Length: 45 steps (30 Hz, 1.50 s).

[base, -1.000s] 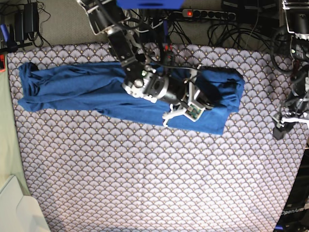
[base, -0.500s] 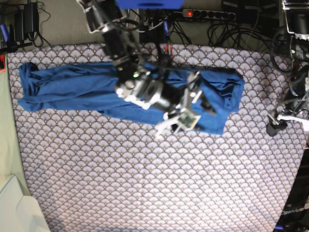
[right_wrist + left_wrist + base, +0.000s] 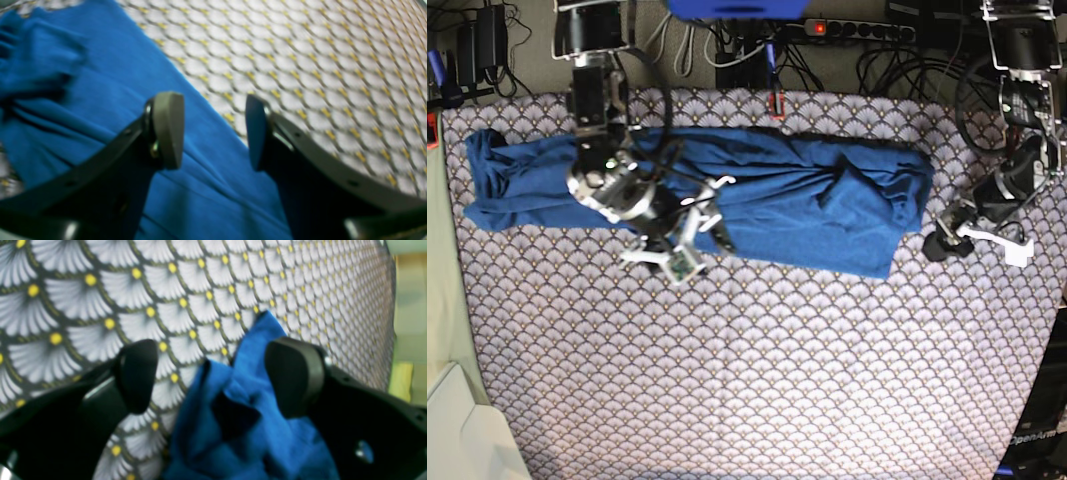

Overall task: Fold the T-shirt properly
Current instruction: 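Grasp the band's end with the left gripper and the middle with the right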

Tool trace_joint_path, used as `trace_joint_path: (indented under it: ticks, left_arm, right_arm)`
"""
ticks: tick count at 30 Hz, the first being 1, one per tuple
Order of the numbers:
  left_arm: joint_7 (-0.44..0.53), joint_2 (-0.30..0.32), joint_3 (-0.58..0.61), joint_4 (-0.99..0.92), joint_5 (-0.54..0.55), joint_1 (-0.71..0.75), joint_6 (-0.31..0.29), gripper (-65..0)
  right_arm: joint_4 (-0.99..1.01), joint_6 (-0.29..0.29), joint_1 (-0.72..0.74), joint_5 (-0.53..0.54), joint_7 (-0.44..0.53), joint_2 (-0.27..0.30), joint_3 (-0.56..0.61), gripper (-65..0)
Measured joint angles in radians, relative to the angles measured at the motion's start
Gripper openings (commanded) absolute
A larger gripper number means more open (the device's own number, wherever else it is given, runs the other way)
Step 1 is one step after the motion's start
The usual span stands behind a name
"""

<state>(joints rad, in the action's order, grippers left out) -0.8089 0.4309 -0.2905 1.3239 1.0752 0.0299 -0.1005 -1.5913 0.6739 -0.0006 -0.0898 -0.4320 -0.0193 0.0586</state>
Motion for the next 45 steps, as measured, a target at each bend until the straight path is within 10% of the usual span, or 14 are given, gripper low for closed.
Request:
trace_joint_path:
  ticks: [11,25,45]
  left_arm:
    - [-0.372,-0.061,0.004,0.151,-0.006,-0.07,-0.014,-10.1]
    - [-0.393,-0.015,0.005,0.155,-0.258,-0.035,-0.011,0.0]
    - [-0.274,-0.052,0.079,0.0,-0.246,-0.079,-0.023,0.0]
  right_arm:
    - [0.0,0.002,-0.008,0.002,0.0,0.024,-0.014,-34.0]
    - [0.0,0.002,-0.002,0.001,-0.002,0.026,-0.013,-34.0]
    - [0.0,0.002,-0.006,0.002,0.0,0.052,-0.011,-34.0]
